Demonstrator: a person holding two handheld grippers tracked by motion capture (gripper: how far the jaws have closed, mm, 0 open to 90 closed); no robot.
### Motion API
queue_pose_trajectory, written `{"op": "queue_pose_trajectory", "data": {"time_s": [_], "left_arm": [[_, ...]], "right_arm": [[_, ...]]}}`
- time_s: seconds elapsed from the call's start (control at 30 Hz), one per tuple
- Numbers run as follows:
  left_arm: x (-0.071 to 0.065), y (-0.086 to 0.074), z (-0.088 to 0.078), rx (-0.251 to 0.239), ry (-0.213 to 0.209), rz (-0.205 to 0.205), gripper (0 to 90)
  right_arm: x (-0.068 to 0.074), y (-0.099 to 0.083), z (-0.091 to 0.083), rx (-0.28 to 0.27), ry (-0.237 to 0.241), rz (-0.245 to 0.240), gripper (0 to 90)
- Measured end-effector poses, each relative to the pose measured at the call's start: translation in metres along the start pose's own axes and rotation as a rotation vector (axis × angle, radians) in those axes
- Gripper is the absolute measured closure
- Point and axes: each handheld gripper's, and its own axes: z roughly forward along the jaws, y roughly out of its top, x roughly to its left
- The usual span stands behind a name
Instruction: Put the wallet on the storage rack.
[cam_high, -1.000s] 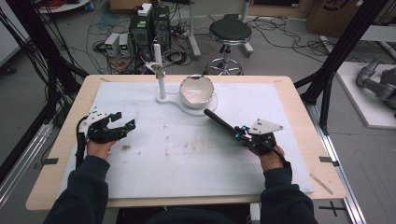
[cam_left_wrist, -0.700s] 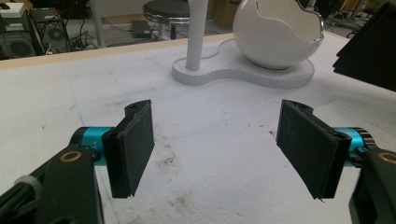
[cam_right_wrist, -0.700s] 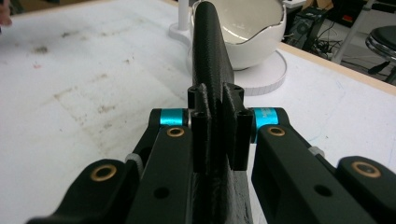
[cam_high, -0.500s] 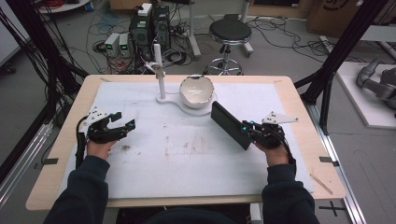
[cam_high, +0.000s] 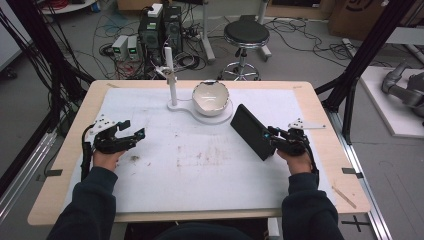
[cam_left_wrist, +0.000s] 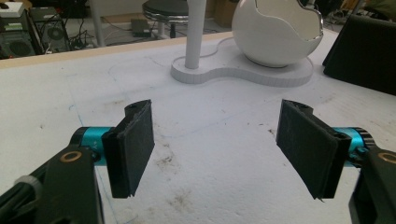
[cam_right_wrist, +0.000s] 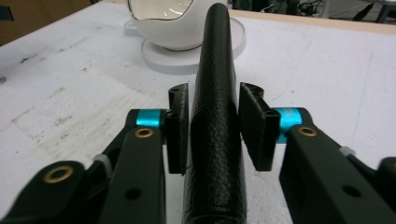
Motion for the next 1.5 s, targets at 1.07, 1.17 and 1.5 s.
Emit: {"op": "queue_pose_trajectory", "data": {"time_s": [1.07,1.17,1.5], "left_arm": [[0.000,0.000,-0.001,-0.002,-0.002,-0.002,28.0],[0.000,0.000,-0.001,-0.002,-0.001,-0.003,28.0],[0.000,0.000,0.000,0.007,-0.001,0.003,28.2]], "right_arm": [[0.010,-0.016,0.009,0.114,-0.029,-0.155,74.6],[0.010,-0.014,0.005,0.077,-0.016,-0.147,74.4],[0.012,0.002,-0.015,-0.125,0.000,-0.114,74.0]]}}
